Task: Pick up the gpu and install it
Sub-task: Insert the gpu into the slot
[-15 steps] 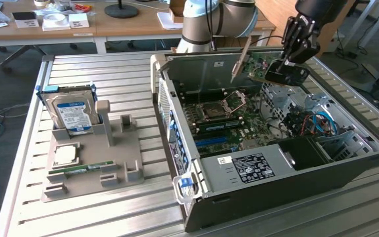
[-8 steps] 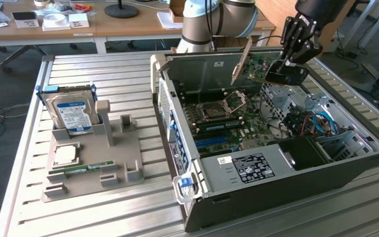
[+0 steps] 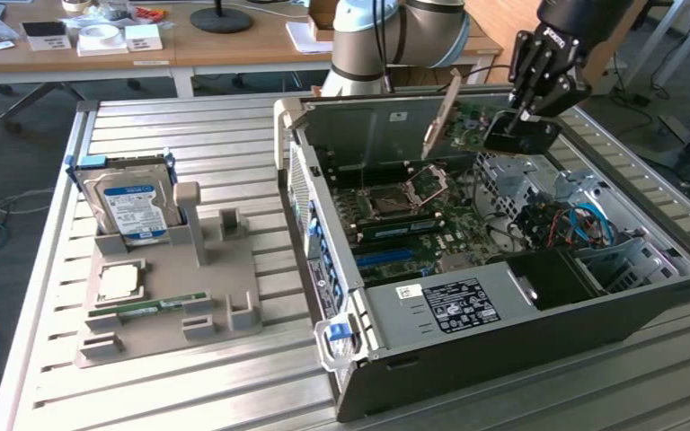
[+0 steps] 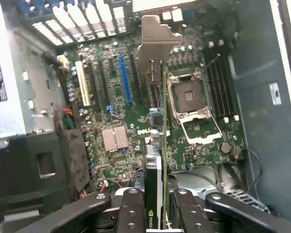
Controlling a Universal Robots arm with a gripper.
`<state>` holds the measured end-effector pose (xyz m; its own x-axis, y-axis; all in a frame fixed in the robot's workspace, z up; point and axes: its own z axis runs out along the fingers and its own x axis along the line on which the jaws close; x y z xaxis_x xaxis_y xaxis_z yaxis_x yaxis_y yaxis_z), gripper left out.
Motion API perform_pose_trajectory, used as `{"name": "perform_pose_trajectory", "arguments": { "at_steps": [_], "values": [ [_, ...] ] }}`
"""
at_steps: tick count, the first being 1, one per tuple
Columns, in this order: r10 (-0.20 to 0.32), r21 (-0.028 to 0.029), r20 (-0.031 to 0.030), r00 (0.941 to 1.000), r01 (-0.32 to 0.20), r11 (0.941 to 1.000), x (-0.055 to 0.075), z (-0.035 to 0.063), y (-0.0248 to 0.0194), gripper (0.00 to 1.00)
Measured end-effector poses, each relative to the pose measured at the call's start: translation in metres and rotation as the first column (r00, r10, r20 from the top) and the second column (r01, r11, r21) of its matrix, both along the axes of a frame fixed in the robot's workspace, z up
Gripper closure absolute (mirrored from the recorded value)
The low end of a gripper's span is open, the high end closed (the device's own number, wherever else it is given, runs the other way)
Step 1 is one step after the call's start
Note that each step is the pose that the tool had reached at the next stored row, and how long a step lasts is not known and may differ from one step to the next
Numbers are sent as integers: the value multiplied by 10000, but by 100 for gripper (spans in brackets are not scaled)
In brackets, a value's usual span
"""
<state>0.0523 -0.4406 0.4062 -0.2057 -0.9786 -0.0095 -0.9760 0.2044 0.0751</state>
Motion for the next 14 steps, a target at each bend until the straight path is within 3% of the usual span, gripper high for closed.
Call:
{"name": "perform_pose_trajectory", "arguments": {
  "at_steps": [8,10,14],
  "values": [
    [1120,-3,25,9937,-1120,9937,-1,-19,1,73],
    [1164,-17,127,9931,-1164,9932,-8,-26,5,73],
    [1199,-53,446,9918,-1198,9928,-34,-43,10,73]
  ]
}}
